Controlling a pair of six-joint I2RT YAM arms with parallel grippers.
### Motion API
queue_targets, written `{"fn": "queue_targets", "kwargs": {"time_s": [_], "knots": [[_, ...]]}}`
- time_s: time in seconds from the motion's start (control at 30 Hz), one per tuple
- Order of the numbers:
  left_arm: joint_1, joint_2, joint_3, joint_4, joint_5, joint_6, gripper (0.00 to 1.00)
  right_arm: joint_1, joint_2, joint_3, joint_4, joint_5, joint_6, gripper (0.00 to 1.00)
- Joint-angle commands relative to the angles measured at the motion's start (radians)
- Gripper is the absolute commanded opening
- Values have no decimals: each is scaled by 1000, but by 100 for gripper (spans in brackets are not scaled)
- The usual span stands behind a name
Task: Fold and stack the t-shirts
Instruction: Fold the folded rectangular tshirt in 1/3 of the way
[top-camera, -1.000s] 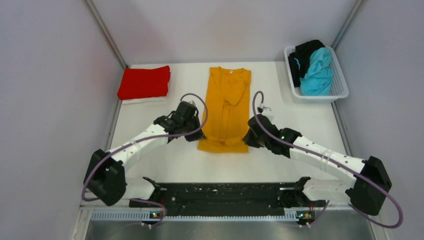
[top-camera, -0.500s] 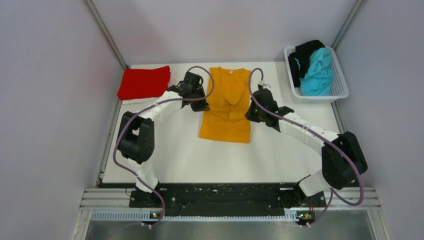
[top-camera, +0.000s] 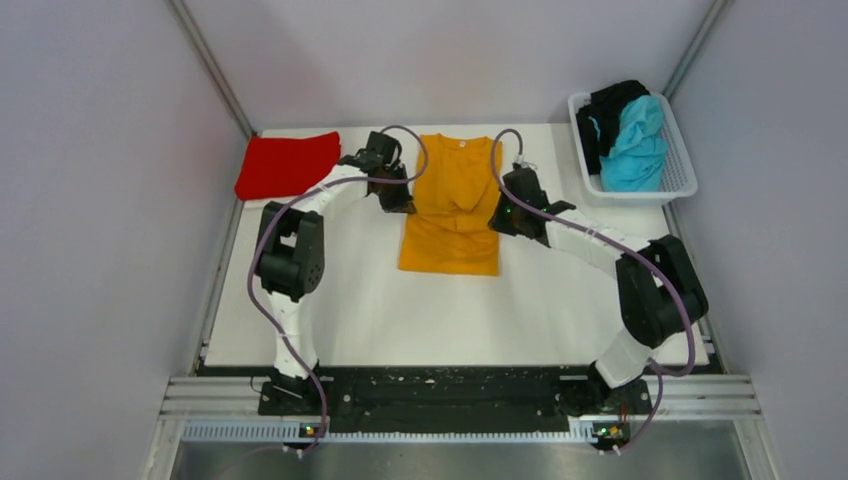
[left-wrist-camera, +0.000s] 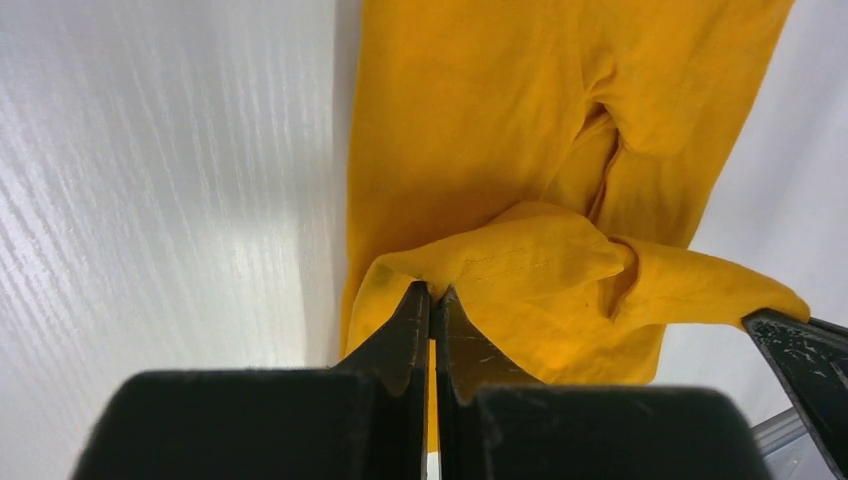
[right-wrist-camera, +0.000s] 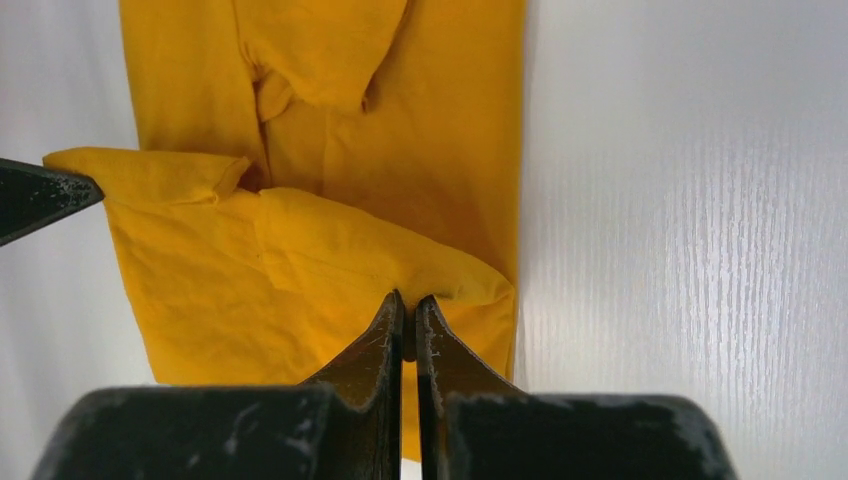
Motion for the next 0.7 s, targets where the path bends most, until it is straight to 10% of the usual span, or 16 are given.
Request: {"fn": "queue_targets", "kwargs": {"time_s": [0.0, 0.23, 0.4, 0.57, 0.67], "knots": [[0, 44, 77, -22, 32, 33, 0, -28, 35, 66, 37, -11, -16, 0], [3, 115, 135, -34, 25, 13, 4, -75, 96, 93, 50, -42, -22, 0], [23, 119, 161, -20, 26, -16, 41, -95, 181, 178, 64, -65, -38, 2], [52, 119, 264, -36, 33, -24, 94, -110, 274, 366, 13, -69, -84, 26], [60, 89, 288, -59, 5, -17, 99, -111, 292, 425, -56, -39, -97, 63]]}}
